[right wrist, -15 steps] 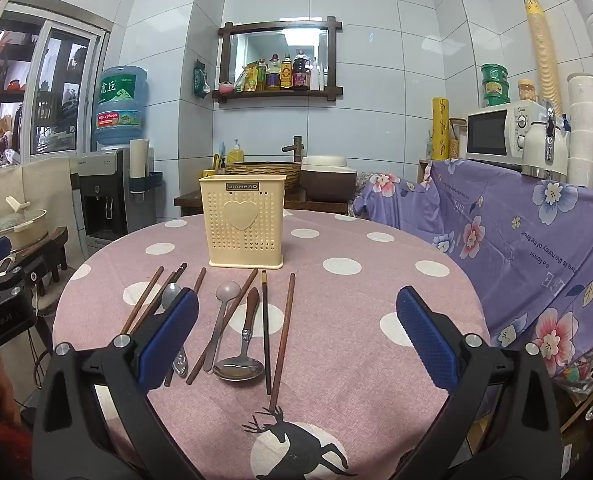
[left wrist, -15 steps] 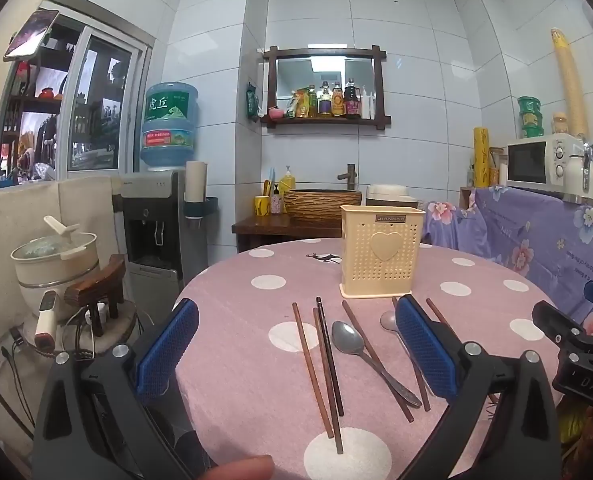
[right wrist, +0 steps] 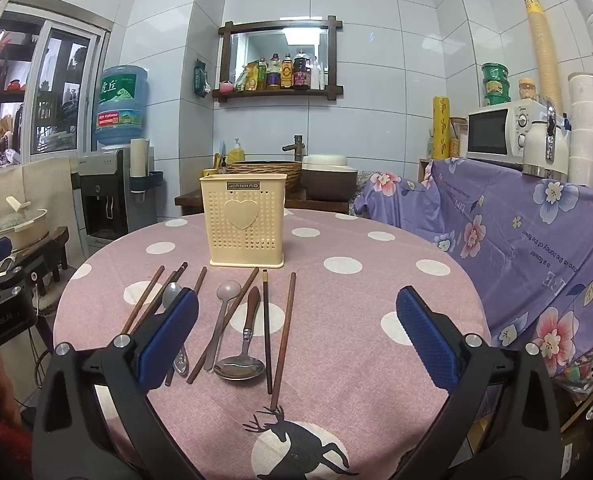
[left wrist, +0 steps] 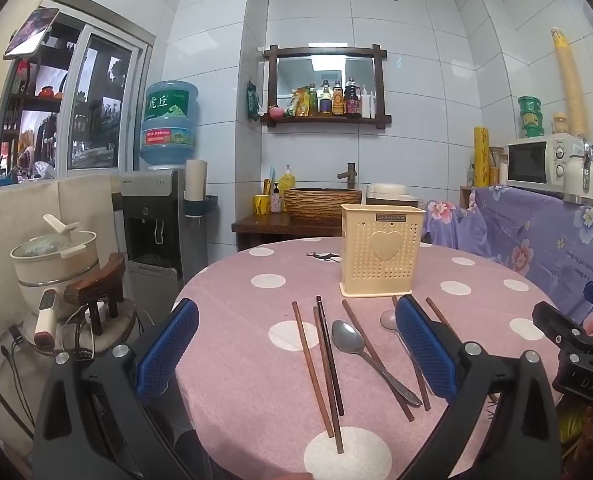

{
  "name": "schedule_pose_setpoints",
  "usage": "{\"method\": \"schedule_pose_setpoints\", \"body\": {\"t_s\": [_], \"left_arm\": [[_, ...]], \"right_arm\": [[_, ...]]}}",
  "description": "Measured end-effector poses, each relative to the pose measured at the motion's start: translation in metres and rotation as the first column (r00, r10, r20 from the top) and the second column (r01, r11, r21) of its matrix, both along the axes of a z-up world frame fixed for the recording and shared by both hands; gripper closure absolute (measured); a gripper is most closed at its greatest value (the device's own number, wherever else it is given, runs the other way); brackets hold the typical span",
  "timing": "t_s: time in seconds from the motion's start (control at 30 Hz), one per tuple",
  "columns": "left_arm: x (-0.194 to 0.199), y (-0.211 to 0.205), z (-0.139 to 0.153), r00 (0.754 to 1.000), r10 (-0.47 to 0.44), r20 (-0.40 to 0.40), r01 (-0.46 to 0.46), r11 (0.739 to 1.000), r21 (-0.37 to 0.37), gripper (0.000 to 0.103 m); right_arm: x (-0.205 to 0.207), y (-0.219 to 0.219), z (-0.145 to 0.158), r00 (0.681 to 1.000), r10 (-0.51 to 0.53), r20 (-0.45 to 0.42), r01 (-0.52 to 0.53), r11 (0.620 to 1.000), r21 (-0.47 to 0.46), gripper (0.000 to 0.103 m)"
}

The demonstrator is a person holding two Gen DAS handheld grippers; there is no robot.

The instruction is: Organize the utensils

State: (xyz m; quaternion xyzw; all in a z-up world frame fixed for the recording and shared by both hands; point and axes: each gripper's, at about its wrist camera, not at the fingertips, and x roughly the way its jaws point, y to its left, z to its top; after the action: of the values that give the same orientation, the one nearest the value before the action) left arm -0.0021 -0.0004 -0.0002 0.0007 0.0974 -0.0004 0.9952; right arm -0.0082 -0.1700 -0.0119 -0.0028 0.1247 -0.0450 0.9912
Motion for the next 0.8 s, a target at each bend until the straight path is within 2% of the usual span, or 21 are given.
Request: {"method": "schedule_pose_setpoints", "body": {"t_s": [0.8], "left_arm": [[0.0043, 0.0014, -0.0083, 1.000, -0.003, -0.008, 0.003, 1.000, 0.001, 0.005]], "right_arm": [[0.0000, -0.0005, 0.0000, 1.000, 0.002, -0.003, -0.002, 1.000, 0.003, 0.005]]}}
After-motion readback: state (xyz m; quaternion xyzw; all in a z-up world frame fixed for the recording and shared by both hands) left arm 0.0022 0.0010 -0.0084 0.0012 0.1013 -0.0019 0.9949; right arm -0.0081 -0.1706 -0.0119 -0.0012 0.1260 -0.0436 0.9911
